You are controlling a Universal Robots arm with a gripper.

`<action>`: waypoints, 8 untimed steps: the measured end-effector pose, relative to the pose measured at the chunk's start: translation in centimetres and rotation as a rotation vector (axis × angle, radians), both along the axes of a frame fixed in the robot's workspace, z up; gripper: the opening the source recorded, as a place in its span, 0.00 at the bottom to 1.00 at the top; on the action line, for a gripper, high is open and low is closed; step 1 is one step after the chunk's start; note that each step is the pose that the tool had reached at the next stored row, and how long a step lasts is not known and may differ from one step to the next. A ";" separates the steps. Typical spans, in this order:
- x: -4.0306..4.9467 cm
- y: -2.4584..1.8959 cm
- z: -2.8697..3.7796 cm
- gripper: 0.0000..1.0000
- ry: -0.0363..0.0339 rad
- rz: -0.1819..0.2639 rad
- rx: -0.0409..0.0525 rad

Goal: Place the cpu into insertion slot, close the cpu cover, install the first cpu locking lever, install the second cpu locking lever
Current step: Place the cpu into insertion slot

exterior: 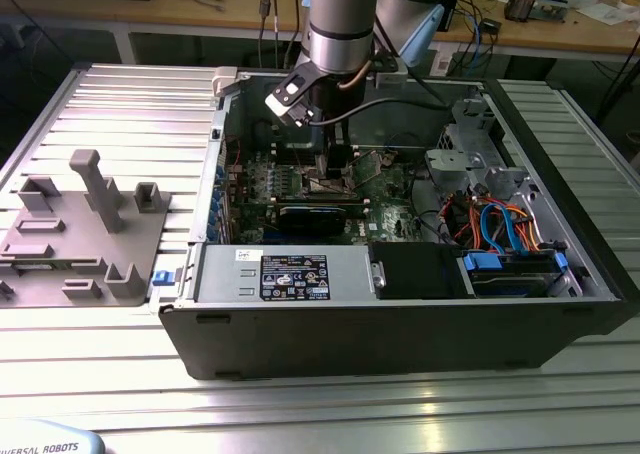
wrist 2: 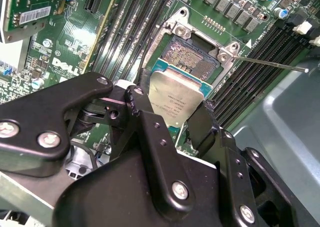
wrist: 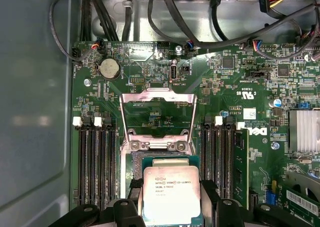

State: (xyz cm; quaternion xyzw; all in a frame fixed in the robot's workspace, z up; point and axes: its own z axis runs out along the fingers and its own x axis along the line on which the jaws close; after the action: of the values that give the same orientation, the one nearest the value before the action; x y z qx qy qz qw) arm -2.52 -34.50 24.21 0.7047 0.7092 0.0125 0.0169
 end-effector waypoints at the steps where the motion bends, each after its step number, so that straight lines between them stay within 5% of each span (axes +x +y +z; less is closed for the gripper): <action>1: 0.00 0.00 -0.05 0.54 0.0000 0.000 0.0000; 8: 0.00 0.09 -0.16 0.54 -0.0001 0.000 0.0002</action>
State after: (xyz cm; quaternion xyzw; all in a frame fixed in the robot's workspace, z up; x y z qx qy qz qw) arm -2.52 -34.42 24.04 0.7047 0.7092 0.0127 0.0169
